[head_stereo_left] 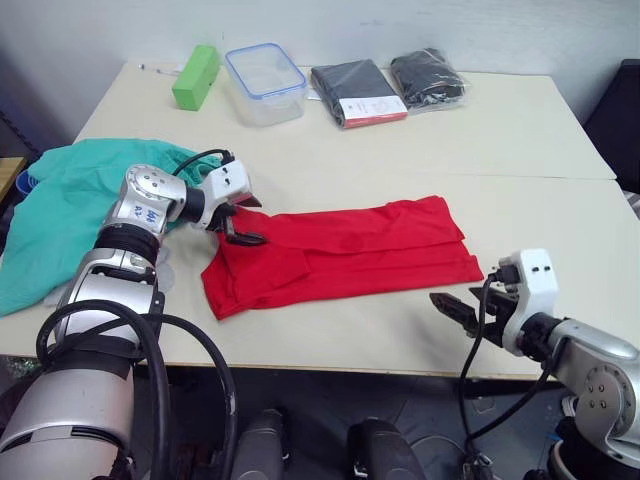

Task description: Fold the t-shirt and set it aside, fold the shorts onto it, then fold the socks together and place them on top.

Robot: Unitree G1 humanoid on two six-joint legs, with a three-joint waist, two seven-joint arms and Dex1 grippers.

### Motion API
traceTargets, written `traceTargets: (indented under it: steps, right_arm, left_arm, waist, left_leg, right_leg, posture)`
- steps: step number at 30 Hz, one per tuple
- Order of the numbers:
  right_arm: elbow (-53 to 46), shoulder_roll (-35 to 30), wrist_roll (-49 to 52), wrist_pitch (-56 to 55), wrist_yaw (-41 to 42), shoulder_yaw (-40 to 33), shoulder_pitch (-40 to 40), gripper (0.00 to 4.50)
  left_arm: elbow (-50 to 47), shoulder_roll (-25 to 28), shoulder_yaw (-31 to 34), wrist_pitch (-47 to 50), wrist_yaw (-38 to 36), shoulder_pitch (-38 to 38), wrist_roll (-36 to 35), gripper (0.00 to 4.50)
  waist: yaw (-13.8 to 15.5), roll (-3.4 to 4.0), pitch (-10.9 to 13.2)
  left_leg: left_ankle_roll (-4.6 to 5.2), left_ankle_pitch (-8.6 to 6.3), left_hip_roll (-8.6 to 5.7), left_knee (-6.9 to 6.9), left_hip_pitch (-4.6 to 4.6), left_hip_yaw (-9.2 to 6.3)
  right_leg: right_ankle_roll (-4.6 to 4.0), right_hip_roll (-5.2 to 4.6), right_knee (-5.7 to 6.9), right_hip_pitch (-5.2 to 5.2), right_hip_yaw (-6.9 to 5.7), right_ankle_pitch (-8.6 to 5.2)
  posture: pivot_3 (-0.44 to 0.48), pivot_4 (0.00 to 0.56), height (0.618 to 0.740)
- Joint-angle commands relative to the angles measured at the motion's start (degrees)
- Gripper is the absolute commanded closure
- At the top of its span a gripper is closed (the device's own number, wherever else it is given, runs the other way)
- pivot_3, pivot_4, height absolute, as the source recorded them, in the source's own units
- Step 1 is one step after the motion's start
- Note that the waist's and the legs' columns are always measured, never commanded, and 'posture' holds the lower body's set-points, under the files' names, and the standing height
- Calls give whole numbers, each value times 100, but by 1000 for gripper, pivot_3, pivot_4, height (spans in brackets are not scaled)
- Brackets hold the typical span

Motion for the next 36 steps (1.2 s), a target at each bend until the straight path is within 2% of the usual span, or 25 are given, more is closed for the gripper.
traceTargets:
  steps: [1, 7, 10, 13, 18, 21, 22, 23, 28, 32, 36]
  right_arm:
    - [-44, 407, 210, 29, -394, -145, 4, 20]
    - [506, 980, 163, 29, -1029, -158, -408, 20]
    - [973, 1413, 98, 29, -1307, -414, -745, 0]
    - [1500, 1807, -47, 29, -1612, -826, -1173, 0]
    - [1946, 1908, -77, -161, -1896, -1027, -1448, 0]
    - [2014, 1842, -28, -248, -1948, -886, -1401, 632]
    - [2028, 1791, -5, -291, -1949, -812, -1360, 1005]
    - [2045, 1734, 18, -338, -1944, -737, -1324, 1382]
    - [2172, 1332, 139, -734, -1831, -229, -1187, 3156]
    - [2529, 893, 234, -1147, -1692, 200, -1368, 4484]
    - [3236, 248, 212, -1788, -1421, 787, -1698, 4484]
  left_arm:
    - [104, 7, 36, -93, 215, -225, 227, 0]
    - [191, 14, 88, -87, 286, -198, 429, 0]
    - [203, 15, 129, -46, 271, -160, 461, 542]
    - [206, 24, 151, -26, 228, -80, 495, 1476]
    - [191, 46, 178, -47, 180, -5, 546, 3035]
    - [178, 62, 204, -32, 142, 12, 553, 4045]
    - [173, 74, 213, -29, 121, 23, 549, 4375]
    - [168, 85, 219, -26, 99, 34, 545, 4500]
    - [127, 161, 254, -23, -82, 150, 522, 4500]
    - [53, 201, 232, 101, -334, 279, 550, 4500]
    - [-157, 219, 251, 194, -739, 483, 467, 4500]
  waist:
    - [-7, 0, 0]
    - [-27, -4, -2]
    - [-47, -11, -7]
    - [-131, -50, -31]
    - [-153, -72, -44]
    - [-144, -82, -50]
    - [-144, -84, -51]
    - [-144, -84, -52]
    - [-168, -84, -52]
    - [-211, -83, -51]
    - [-237, -77, -48]
  left_leg:
    - [-2, 2, 1, 0, -7, 0]
    - [2, 7, 2, 2, -6, 25]
    - [1, 7, 4, 2, -5, 25]
    - [-2, 9, 6, 1, 1, 25]
    - [-3, 9, 7, 2, 14, 28]
    - [-1, 8, 5, 3, 12, 26]
    - [0, 8, 4, 3, 12, 26]
    - [0, 8, 4, 3, 11, 26]
    - [-1, 8, 7, -1, 13, 28]
    - [-2, 8, 10, -1, 13, 33]
    - [-3, 8, 10, -3, 15, 38]
  right_leg:
    - [0, 1, 1, -7, 0, 0]
    - [0, 6, 17, -24, -2, 0]
    - [0, 6, 19, -25, -2, 0]
    - [-1, 7, 29, -24, -3, 0]
    - [-1, 3, 53, -24, 2, 0]
    - [0, -3, 54, -24, 7, 0]
    - [-1, -4, 53, -24, 8, 0]
    - [0, -5, 53, -24, 8, 0]
    - [-1, -4, 54, -27, 7, 0]
    - [-1, -5, 55, -31, 7, 0]
    - [-1, -5, 56, -34, 8, 0]
  posture:
    - [0, 150, 740]
    - [0, 150, 740]
    - [0, 150, 740]
    - [0, 150, 740]
    - [0, 150, 740]
    - [0, 150, 740]
    - [0, 150, 740]
    - [0, 150, 740]
    - [0, 150, 740]
    - [0, 150, 740]
    - [0, 150, 740]
